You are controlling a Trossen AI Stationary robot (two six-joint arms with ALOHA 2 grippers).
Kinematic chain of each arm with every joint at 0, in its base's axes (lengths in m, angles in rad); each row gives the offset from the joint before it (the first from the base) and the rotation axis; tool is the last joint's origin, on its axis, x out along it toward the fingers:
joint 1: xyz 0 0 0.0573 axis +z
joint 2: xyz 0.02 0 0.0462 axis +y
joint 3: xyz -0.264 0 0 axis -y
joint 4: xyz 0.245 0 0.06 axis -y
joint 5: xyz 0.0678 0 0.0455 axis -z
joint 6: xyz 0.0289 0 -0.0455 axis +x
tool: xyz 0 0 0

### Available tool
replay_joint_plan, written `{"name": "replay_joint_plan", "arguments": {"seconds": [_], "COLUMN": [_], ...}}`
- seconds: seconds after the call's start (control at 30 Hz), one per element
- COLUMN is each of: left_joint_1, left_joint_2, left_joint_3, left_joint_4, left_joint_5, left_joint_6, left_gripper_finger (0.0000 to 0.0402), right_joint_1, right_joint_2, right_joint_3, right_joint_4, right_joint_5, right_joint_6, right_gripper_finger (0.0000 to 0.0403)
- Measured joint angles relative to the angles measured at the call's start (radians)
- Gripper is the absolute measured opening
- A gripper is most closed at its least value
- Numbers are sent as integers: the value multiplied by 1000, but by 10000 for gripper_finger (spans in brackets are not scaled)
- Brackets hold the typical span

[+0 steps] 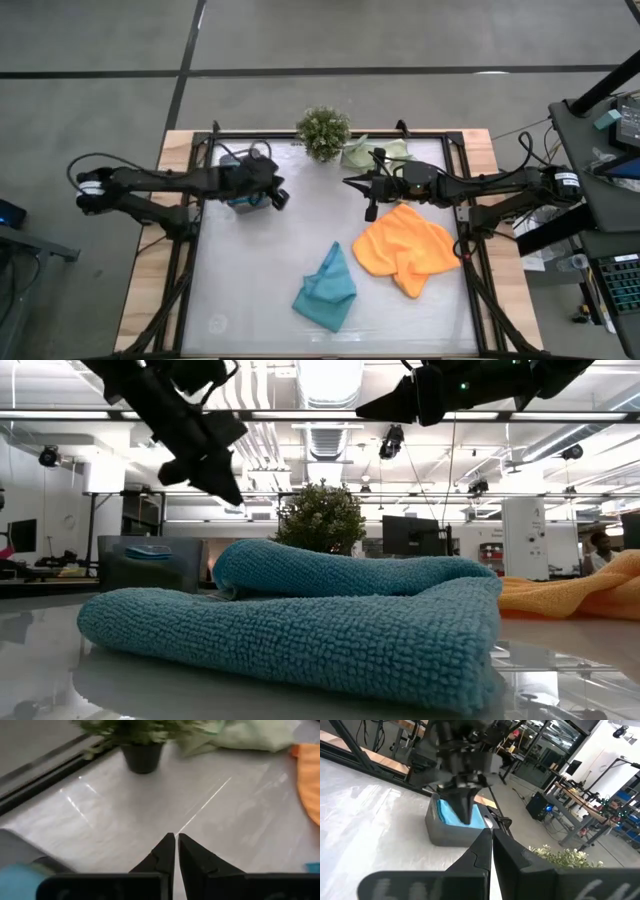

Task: Fold microfiber towels
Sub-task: Adjust the black bin

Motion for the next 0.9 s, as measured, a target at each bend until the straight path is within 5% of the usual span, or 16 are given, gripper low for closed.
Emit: {"name": "replay_joint_plan", "arguments": {"seconds": [0.43, 0.9], "left_joint_1": [-60, -60], "left_joint_2": [275, 196], "left_joint_3": [29, 45], "left_joint_4": [-36, -365], "left_joint_5": [-16, -13], "left_joint_6": [-157, -310], "left_gripper_finger": [8, 8], "right_joint_1": [0, 0], "right_joint_2": [0, 0], "right_joint_3": [0, 1], "right_joint_4": [0, -1], "right_joint_5": [0, 0], "right_joint_6": [9, 7], "right_gripper_finger": [9, 9]}}
